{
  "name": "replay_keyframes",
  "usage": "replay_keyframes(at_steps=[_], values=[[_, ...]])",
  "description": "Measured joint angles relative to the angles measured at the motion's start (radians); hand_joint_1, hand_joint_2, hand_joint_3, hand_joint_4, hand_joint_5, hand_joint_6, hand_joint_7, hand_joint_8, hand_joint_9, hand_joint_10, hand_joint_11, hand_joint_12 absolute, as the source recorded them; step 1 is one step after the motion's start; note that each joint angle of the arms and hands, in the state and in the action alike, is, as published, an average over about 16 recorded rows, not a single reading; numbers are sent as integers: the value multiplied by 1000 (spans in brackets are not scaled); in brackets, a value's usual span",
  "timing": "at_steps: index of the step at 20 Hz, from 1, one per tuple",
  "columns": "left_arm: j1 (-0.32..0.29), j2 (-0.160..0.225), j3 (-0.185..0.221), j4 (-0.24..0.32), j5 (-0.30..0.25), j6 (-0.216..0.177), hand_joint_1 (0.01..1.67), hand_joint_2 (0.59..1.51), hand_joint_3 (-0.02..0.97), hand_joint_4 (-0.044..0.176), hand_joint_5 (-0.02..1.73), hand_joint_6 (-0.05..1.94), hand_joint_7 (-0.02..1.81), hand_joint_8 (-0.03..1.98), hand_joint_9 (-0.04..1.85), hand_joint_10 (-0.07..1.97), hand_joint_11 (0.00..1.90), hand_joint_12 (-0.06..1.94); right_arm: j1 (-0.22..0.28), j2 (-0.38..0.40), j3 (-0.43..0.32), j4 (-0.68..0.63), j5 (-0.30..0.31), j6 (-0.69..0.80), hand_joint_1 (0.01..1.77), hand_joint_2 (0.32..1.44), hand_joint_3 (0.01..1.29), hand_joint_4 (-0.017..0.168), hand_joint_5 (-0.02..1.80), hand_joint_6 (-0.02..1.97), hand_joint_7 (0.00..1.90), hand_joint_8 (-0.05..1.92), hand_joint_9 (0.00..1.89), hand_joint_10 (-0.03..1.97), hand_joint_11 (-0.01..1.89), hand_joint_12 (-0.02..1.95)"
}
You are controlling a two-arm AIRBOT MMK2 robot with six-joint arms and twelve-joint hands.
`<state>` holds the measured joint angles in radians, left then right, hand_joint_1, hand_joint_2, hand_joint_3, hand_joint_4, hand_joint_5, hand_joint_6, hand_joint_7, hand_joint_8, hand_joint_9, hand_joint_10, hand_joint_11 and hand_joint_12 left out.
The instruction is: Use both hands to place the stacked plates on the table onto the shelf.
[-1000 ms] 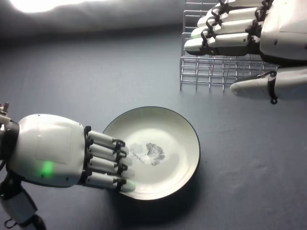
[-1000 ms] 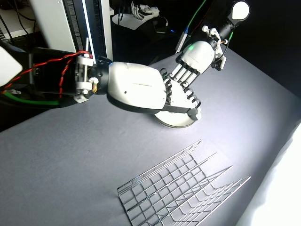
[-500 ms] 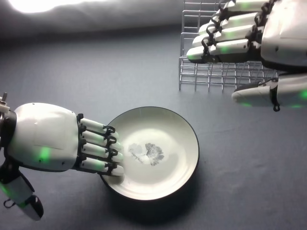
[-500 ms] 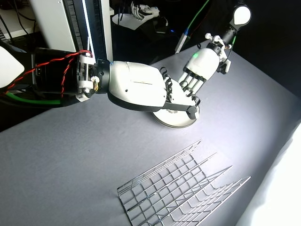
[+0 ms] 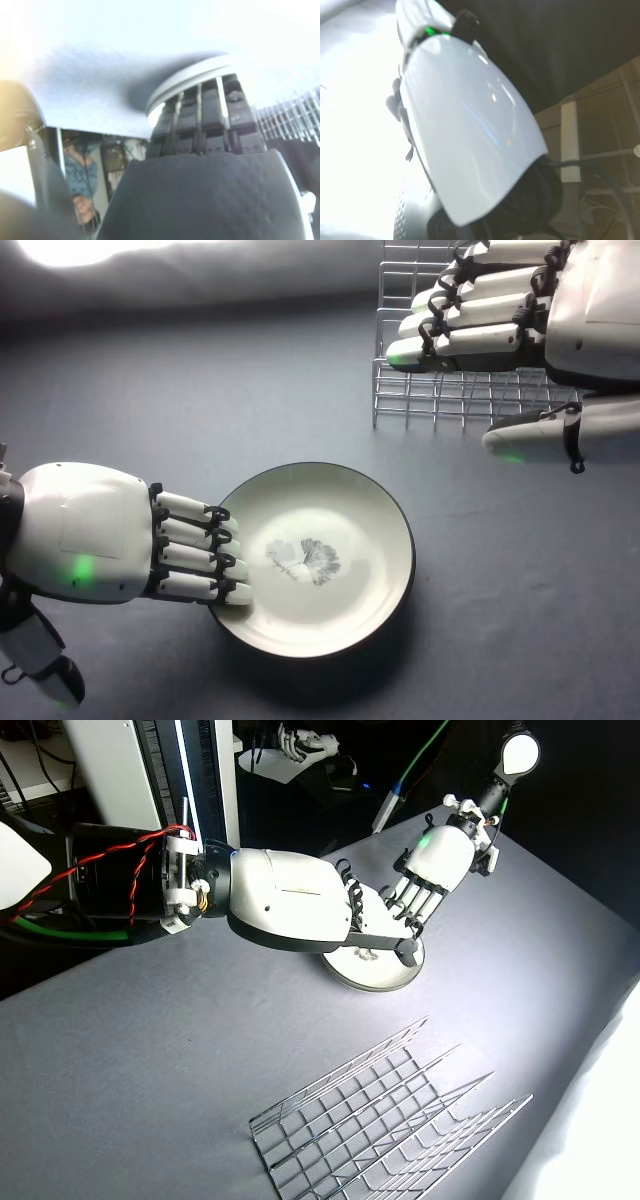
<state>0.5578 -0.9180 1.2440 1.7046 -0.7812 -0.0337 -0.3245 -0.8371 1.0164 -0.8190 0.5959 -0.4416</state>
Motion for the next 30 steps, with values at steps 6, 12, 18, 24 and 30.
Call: replay_keyframes(at_steps=[6, 12, 18, 24, 30], values=[[19, -10, -8, -1, 10, -2, 590, 921, 12, -3, 45, -14, 95, -8, 125, 7, 38, 327, -5, 2, 10, -27, 31, -15, 76, 1405, 15, 3, 313, 15, 327, 6, 295, 31, 10, 866], [24, -42, -25, -11, 32, -5, 643, 936, 11, -6, 36, -21, 83, -10, 130, 6, 43, 343, -14, -7, 46, -106, 93, -29, 89, 1407, 14, 3, 349, 15, 363, 6, 326, 32, 13, 949], [14, -91, -30, -15, 49, -9, 638, 944, 11, -8, 18, -25, 67, -12, 124, 8, 47, 342, -24, -27, 99, -241, 184, -38, 63, 1416, 15, 3, 344, 15, 363, 6, 330, 32, 16, 935], [0, -134, -15, -15, 53, -13, 610, 949, 11, -9, 12, -29, 55, -11, 115, 9, 38, 370, -38, -48, 138, -373, 270, -41, 46, 1415, 15, 3, 337, 14, 360, 6, 340, 32, 18, 921], [-8, -154, 1, -13, 49, -18, 545, 947, 11, -9, 6, -30, 44, -13, 103, 9, 26, 400, -51, -55, 149, -448, 315, -41, 128, 1395, 15, 3, 304, 14, 324, 6, 313, 30, 18, 877]])
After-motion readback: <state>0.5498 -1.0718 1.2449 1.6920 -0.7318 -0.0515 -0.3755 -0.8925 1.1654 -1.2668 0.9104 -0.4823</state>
